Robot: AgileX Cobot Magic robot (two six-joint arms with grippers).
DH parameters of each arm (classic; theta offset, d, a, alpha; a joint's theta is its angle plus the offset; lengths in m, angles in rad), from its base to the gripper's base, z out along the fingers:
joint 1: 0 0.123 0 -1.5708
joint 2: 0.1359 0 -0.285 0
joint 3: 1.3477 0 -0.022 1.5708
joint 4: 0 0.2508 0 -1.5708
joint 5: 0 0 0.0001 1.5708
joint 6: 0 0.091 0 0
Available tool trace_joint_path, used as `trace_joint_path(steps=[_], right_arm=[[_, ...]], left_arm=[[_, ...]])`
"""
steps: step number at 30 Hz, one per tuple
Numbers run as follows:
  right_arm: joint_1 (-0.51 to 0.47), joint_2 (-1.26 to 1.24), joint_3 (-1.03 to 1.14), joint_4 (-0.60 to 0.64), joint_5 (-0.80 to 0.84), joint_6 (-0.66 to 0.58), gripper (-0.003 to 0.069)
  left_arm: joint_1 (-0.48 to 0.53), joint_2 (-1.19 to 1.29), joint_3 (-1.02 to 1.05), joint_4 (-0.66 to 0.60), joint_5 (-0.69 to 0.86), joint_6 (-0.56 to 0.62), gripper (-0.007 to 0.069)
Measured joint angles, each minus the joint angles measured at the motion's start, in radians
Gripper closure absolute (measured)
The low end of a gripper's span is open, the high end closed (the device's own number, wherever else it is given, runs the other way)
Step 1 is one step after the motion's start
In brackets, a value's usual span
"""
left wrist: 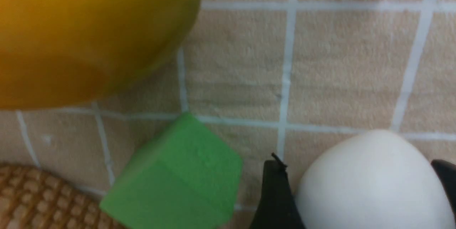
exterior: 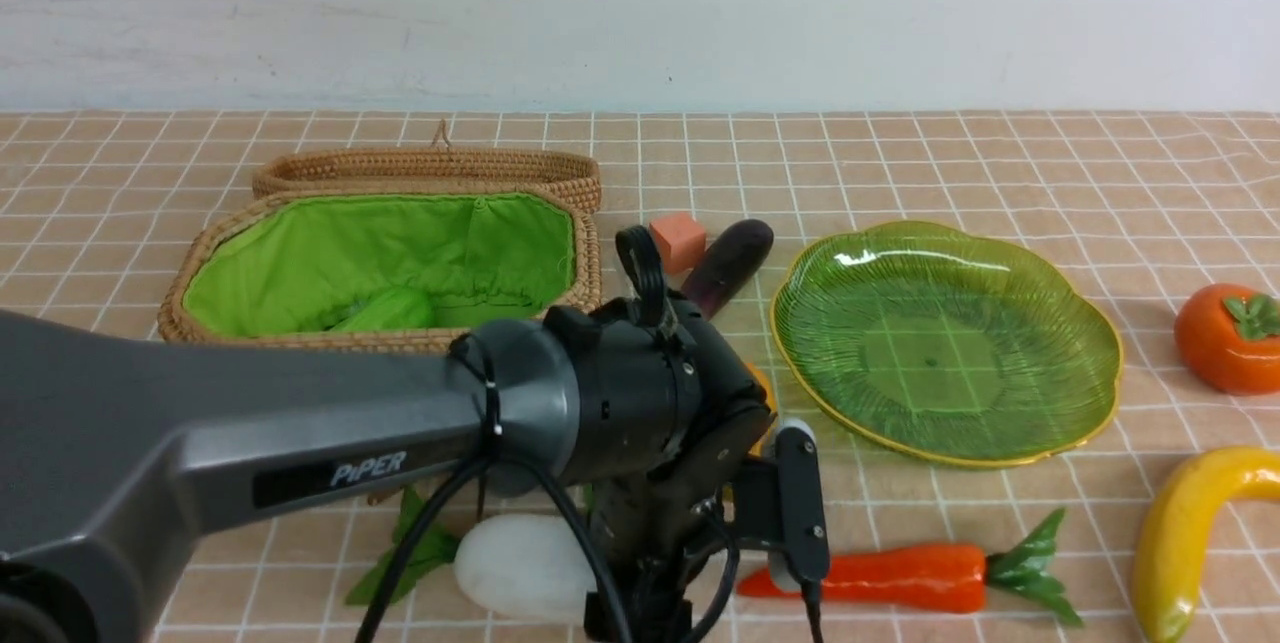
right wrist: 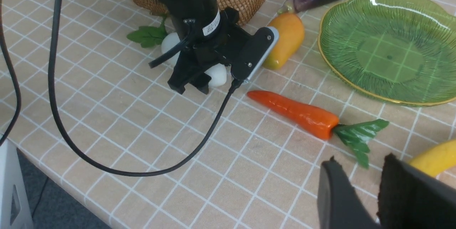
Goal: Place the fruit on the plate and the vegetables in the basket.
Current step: Take a daikon with your left arm and place it on the basket on the left.
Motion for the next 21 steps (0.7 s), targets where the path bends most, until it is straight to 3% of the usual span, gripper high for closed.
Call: trace_joint_path(steps=[6,8,11,14,17,21], right_arm=[[0.000,0.000,0.000,0.000,-0.033,0.000,0.0459],[0.000,0.000,0.000,0.000,-0.064,0.000,0.0456],[0.000,0.000,0.000,0.001,-0.090,0.000,0.0457],[0.000,0.000,0.000,0.001,-0.115,0.000,0.0456],[0.000,0.000,0.000,0.001,-0.117,0.000,0.0456],[0.000,0.000,0.000,0.004,-0.119,0.000,0.0456]], left_arm=[[-0.052,-0.159,-0.083,0.031,0.080,-0.124,0.0146],[-0.049,-0.283,-0.113,0.100,0.077,-0.189,0.0146],[-0.001,-0.355,-0.120,0.190,0.053,-0.220,0.0146],[0.126,-0.375,-0.123,0.299,-0.040,-0.209,0.0146],[0.239,-0.319,-0.123,0.306,-0.154,-0.178,0.0146],[0.315,-0.235,-0.123,0.275,-0.216,-0.170,0.0146]])
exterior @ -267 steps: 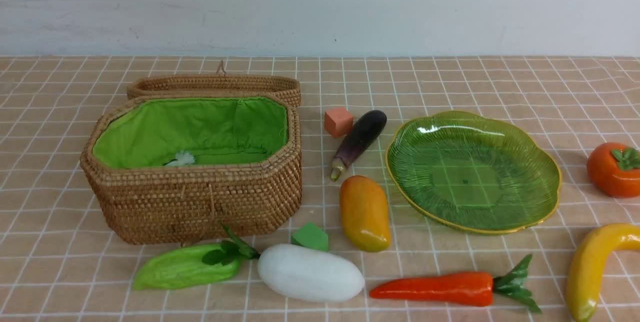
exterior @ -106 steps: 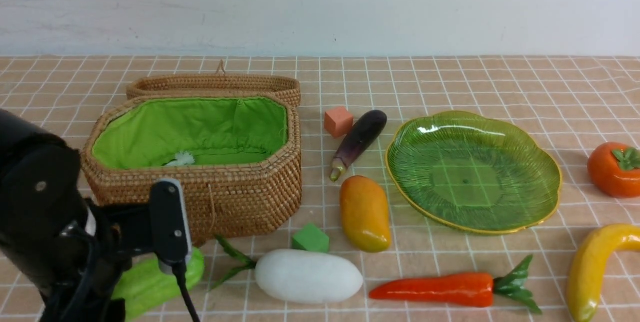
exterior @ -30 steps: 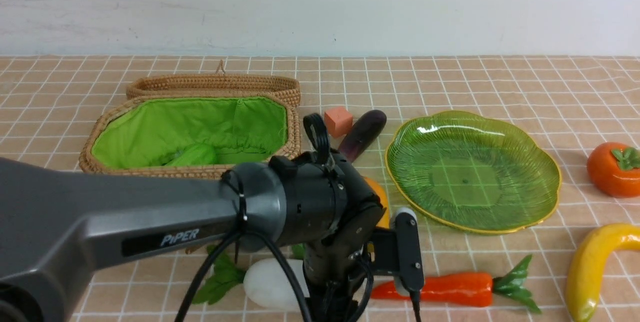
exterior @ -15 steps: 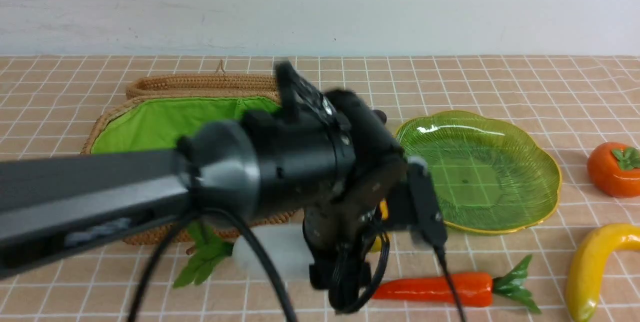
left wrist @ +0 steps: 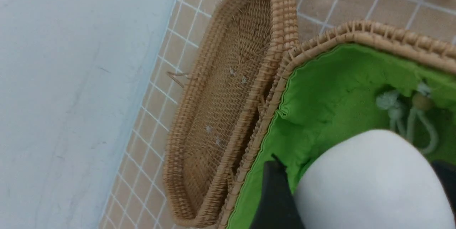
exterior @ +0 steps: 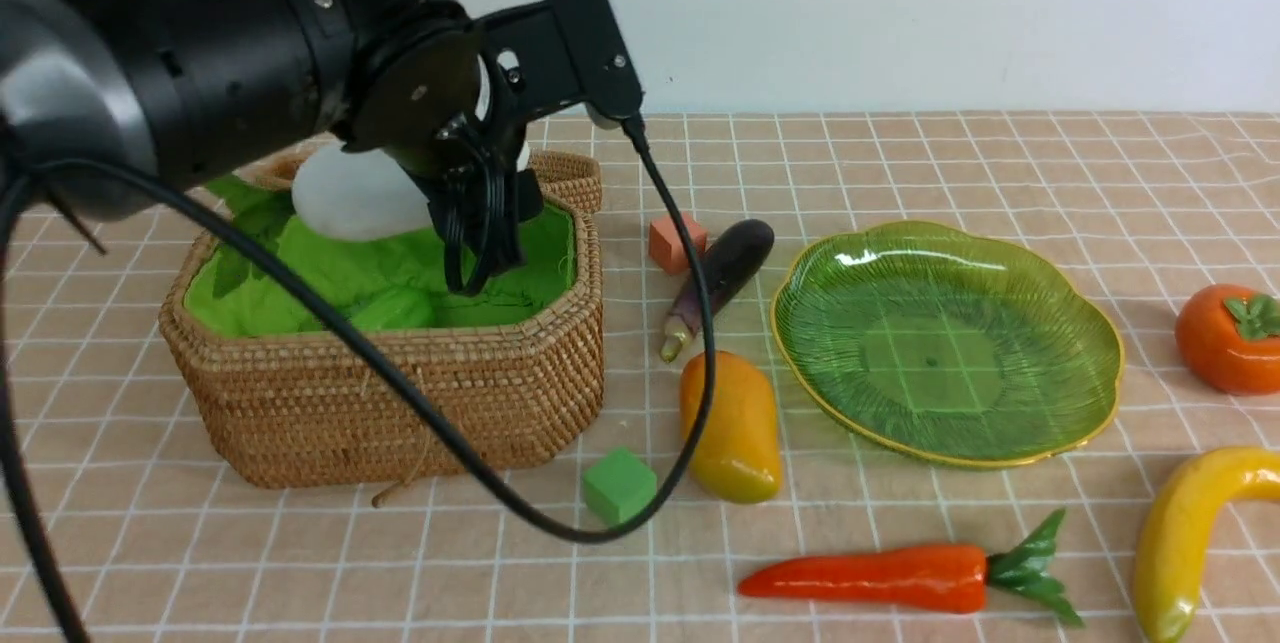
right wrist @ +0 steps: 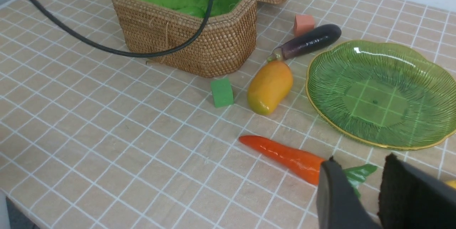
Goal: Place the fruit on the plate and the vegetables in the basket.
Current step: Take a daikon with your left arm and place it on the basket on the left, then use the left arm to grab an eggplant and put it into the left basket
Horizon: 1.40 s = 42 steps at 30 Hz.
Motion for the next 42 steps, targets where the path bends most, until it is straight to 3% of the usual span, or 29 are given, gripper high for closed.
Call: trace_joint_path(steps=[4,10,14,15,20,23,25,27,29,32,33,34,35,36,37,40,42], right_arm=[[0.000,0.000,0.000,0.000,0.000,0.000,0.0456],[0.000,0.000,0.000,0.000,-0.001,0.004,0.0451],[0.000,0.000,0.000,-0.012,-0.020,0.040,0.0449],[0.000,0.000,0.000,-0.020,-0.026,0.054,0.0448],[0.000,0.003,0.000,-0.063,-0.028,0.122,0.0447],[0.001,0.019,0.000,-0.075,-0.028,0.146,0.0445],[0.001,0.033,0.000,-0.075,-0.028,0.148,0.0445],[0.001,0.049,0.000,-0.075,-0.028,0.150,0.0445],[0.001,0.053,0.000,-0.075,-0.028,0.150,0.0445],[0.001,0.056,0.000,-0.075,-0.028,0.150,0.0443],[0.001,0.056,0.000,-0.075,-0.028,0.150,0.0443],[0.001,0.057,0.000,-0.075,-0.028,0.150,0.0445],[0.001,0.057,0.000,-0.075,-0.028,0.150,0.0445],[0.001,0.057,0.000,-0.075,-0.028,0.150,0.0445],[0.001,0.057,0.000,-0.075,-0.028,0.150,0.0445],[0.001,0.057,0.000,-0.075,-0.015,0.151,0.0445],[0.001,0.057,0.000,-0.075,0.001,0.151,0.0445]], left_arm=[[0.036,0.085,0.003,-0.004,-0.003,-0.002,0.0132],[0.037,0.090,0.005,-0.009,0.018,-0.083,-0.0030],[0.037,0.082,0.005,-0.023,0.077,-0.202,-0.0016],[0.037,0.080,0.005,-0.034,0.097,-0.236,0.0008],[-0.004,0.066,-0.042,-0.158,0.198,-0.422,0.0265],[-0.081,0.080,-0.199,-0.287,0.303,-0.485,0.0548],[-0.115,0.115,-0.318,-0.362,0.366,-0.472,0.0630],[-0.130,0.197,-0.480,-0.448,0.436,-0.451,0.0636],[-0.131,0.240,-0.541,-0.468,0.458,-0.446,0.0629],[-0.131,0.372,-0.678,-0.476,0.477,-0.440,0.0542],[-0.131,0.409,-0.707,-0.462,0.475,-0.440,0.0503],[-0.130,0.476,-0.754,-0.436,0.461,-0.440,0.0415],[-0.130,0.492,-0.759,-0.433,0.455,-0.440,0.0392],[-0.130,0.552,-0.792,-0.402,0.423,-0.440,0.0291],[-0.130,0.557,-0.792,-0.399,0.419,-0.440,0.0281],[-0.130,0.635,-0.806,-0.336,0.354,-0.440,0.0144],[-0.130,0.662,-0.809,-0.320,0.324,-0.440,0.0116]])
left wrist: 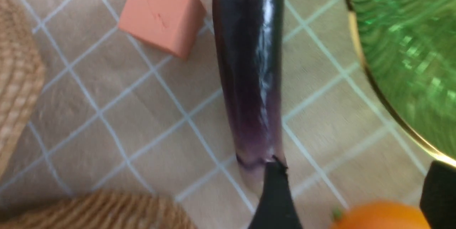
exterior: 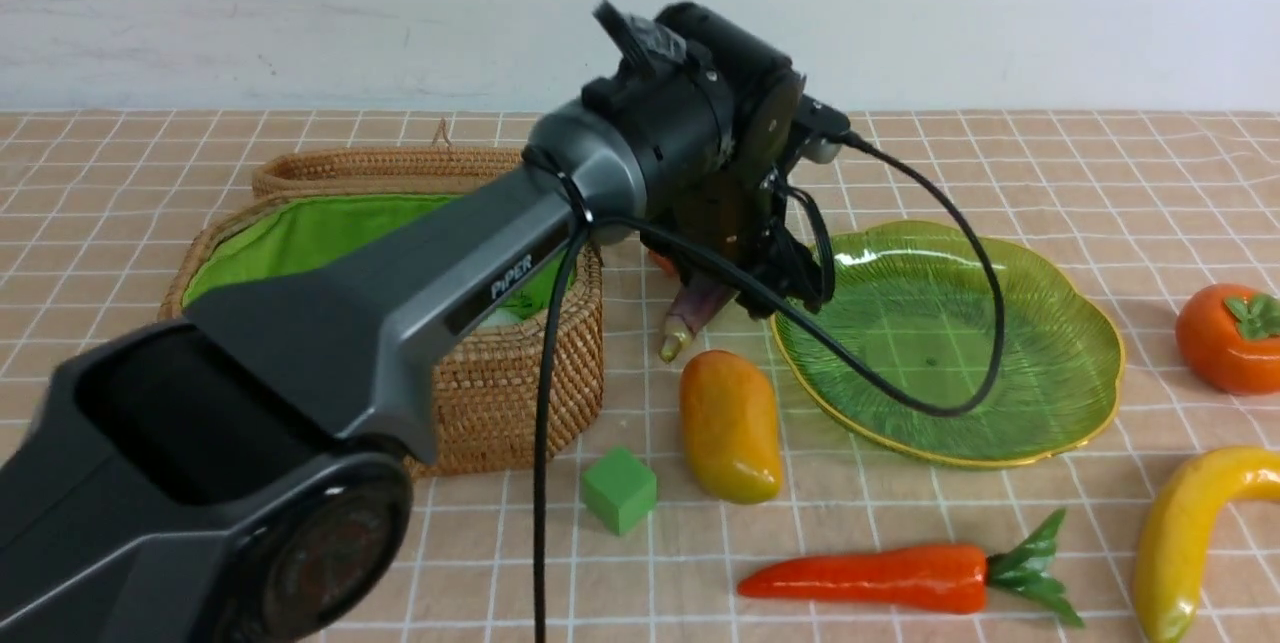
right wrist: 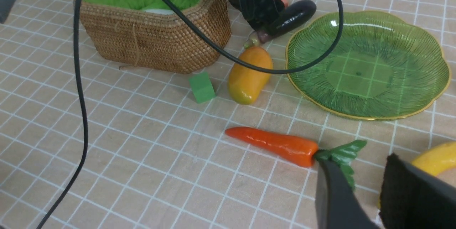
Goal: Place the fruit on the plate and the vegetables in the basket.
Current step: Use the left arm to grab an eggplant and put it into the left basket
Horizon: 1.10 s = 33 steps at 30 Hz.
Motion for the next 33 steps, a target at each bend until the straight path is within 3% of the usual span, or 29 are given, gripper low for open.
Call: trace_joint_path(steps=[9,17,33], right_arm=[[0.000,0.000,0.000,0.000,0.022,0.003,0.0445],[0.000,0.001,0.000,0.001,0.023,0.003,0.0445],[0.000,0.002,0.000,0.008,0.030,0.004,0.0435]], left_arm=[[0.017,0.052,-0.002,0.021,-0.067,0.000,0.0127],[0.073,0.085,-0.002,-0.035,-0.116,0.000,0.0157],[0.073,0.151,-0.012,0.021,-0.173,-0.001,0.0156]])
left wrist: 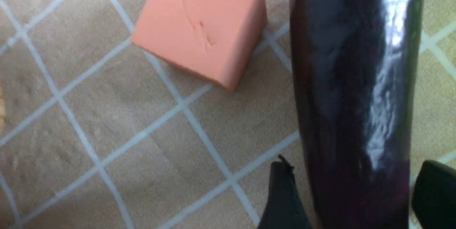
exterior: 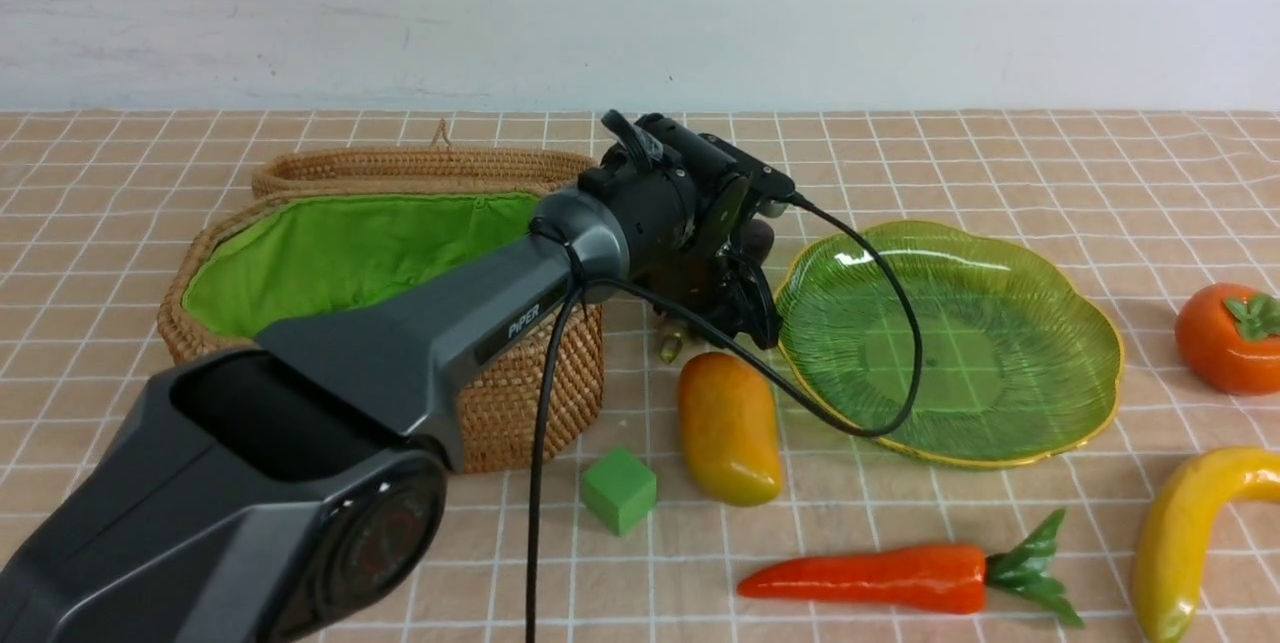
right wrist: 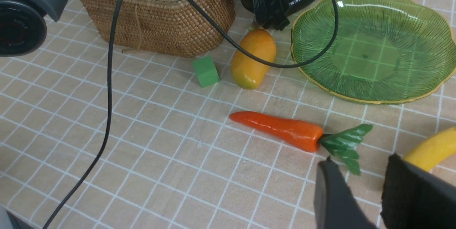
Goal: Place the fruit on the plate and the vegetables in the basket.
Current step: Use the left arm to grab an eggplant and put it into the left basket
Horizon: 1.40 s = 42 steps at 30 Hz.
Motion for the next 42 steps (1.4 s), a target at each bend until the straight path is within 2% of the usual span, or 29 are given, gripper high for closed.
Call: trace_joint_path(steps=[6,7,10,11,18,22,34,39,42], right_arm=[[0.000,0.001,0.000,0.004,0.006,0.000,0.0431],[0.000,0.001,0.000,0.004,0.006,0.000,0.0431],[0.000,0.001,0.000,0.010,0.007,0.000,0.0431],[0.000,0.001,0.000,0.010,0.007,0.000,0.0431],[0.000,0.001,0.000,0.012,0.006,0.000,0.0430],[0.000,0.001,0.000,0.013,0.006,0.000,0.0428],[0.000,0.001,0.000,-0.090,-0.066,-0.001,0.0428],[0.000,0.001,0.000,-0.101,-0.088,-0.001,0.0428],[0.000,0.001,0.000,-0.100,-0.094,-0.001,0.0428]], left_arm=[[0.014,0.010,-0.005,-0.009,-0.018,-0.023,0.0181],[0.015,0.011,-0.005,-0.011,-0.021,-0.031,0.0196],[0.024,0.013,-0.005,-0.017,-0.029,-0.066,0.0314],[0.024,0.013,-0.005,-0.017,-0.029,-0.067,0.0324],[0.027,0.009,-0.009,-0.024,-0.022,-0.072,0.0321],[0.024,-0.025,0.000,-0.050,0.037,-0.055,0.0321],[-0.058,-0.355,0.000,-0.130,0.361,0.136,0.0321],[-0.059,-0.492,0.051,-0.152,0.374,0.172,0.0321],[-0.057,-0.604,0.148,-0.096,0.374,0.207,0.0321]])
